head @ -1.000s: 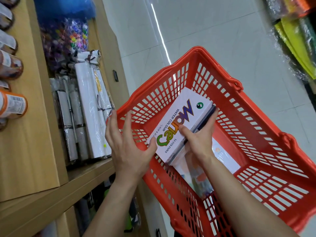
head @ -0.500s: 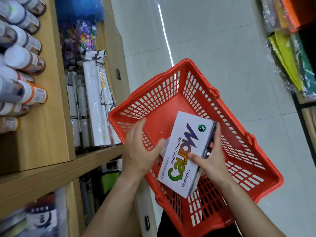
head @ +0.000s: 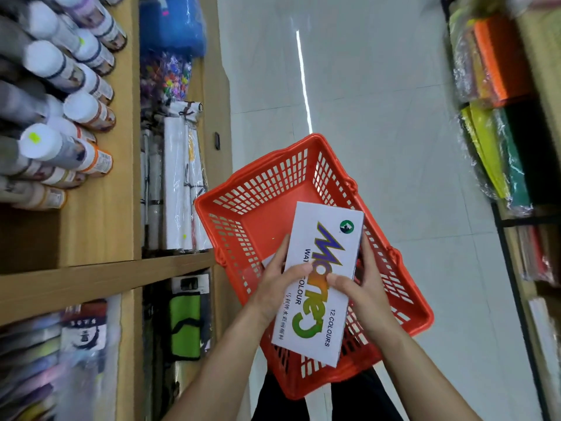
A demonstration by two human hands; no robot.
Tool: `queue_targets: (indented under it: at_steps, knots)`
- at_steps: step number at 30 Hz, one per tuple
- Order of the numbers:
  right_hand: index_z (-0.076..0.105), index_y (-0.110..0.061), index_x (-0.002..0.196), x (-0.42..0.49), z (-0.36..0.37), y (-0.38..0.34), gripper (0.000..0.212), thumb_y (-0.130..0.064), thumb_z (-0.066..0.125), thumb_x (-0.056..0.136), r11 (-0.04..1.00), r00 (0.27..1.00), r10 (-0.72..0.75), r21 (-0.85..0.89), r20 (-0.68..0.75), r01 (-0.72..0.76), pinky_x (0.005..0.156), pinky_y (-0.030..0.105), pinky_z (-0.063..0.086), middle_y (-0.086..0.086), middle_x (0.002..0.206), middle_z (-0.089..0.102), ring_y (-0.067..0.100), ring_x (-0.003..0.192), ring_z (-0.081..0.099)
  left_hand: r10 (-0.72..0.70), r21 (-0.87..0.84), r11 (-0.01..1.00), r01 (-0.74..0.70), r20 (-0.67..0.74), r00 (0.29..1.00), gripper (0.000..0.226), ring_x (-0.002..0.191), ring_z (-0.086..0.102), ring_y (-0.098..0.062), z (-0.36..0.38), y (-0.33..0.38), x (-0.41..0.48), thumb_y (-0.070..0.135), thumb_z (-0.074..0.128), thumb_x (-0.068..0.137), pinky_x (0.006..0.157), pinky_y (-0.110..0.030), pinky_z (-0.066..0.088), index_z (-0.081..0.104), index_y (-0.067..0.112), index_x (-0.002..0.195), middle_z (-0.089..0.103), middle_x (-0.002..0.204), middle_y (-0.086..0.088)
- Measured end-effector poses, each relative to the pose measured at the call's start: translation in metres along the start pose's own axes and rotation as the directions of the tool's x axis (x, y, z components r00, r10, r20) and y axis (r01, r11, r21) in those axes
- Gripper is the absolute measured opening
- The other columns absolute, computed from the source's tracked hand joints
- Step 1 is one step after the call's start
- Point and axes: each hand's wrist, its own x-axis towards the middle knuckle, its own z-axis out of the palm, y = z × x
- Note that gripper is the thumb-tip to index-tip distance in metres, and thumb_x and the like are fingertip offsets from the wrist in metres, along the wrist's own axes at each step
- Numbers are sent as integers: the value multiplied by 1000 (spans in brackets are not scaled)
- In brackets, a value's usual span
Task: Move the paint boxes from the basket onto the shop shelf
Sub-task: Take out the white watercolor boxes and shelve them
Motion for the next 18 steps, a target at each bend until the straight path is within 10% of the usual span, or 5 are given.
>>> queue_targets:
  at_steps: [5,18]
  knots:
    - [32,-38,159,-22,14,-38,85,-31,79,88,999,988,-38,35,149,33,87,39,63,2,144,66,29,124,70,95,-87,990,-108,-144,985,73,89,77,-34,19,22,-44,22,82,75,69,-39,61,55,24,143,75,117,-19]
    - [41,-40,154,-102,83,-142,79,-23,72,83,999,798,-6,30,603,-16,93,62,58,16,142,67,48,118,69,437,-156,804,-573,-499,749,63,96,75,-39,76,59,-234,14,71,77,71,-42,62,60,27,137,74,120,-20]
